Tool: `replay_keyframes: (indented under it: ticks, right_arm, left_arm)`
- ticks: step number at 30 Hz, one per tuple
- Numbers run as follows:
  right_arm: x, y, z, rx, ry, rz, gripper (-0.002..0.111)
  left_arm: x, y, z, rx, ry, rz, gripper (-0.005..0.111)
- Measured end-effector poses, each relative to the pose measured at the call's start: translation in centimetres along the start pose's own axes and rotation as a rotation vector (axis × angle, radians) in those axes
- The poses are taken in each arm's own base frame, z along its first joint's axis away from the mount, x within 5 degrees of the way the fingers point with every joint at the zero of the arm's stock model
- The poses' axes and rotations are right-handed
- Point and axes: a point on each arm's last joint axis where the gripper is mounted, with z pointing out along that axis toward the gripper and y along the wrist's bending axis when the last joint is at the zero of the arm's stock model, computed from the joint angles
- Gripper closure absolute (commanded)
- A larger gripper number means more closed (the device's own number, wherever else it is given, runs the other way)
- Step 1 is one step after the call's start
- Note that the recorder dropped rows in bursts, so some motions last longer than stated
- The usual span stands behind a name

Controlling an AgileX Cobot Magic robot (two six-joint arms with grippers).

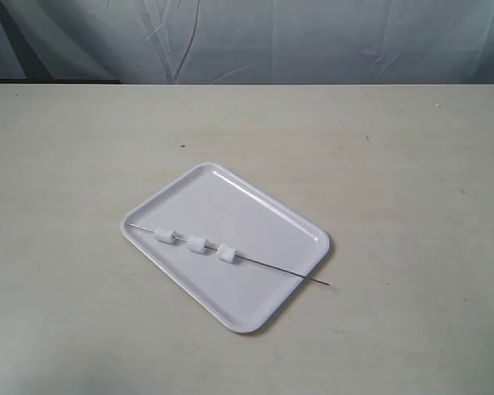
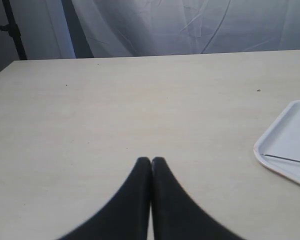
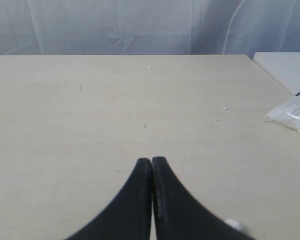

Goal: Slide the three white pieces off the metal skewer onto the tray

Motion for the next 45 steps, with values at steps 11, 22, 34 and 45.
replay_keyframes:
  ticks: [11, 22, 34, 45]
  right_arm:
    - [0.0, 0.0, 0.0, 0.001, -0.003, -0.002, 0.108]
    - [-3.7, 0.0, -0.8, -0.036, -0.416, 0.169, 0.108]
    - [-4.9, -0.3, -1.5, -0.028, -0.575, 0.195, 0.108]
    - [-12.9, -1.0, -6.0, -0.137, -0.813, 0.395, 0.108]
  left_arm:
    - [0.0, 0.2, 0.0, -0.019, 0.002, 0.053, 0.107]
    - [-3.5, 0.4, -0.7, -0.022, -0.402, -0.119, 0.107]
    - [-4.3, 0.6, -1.1, -0.042, -0.507, -0.116, 0.107]
    - [-12.0, -0.7, -5.0, 0.190, -0.889, -0.150, 0.107]
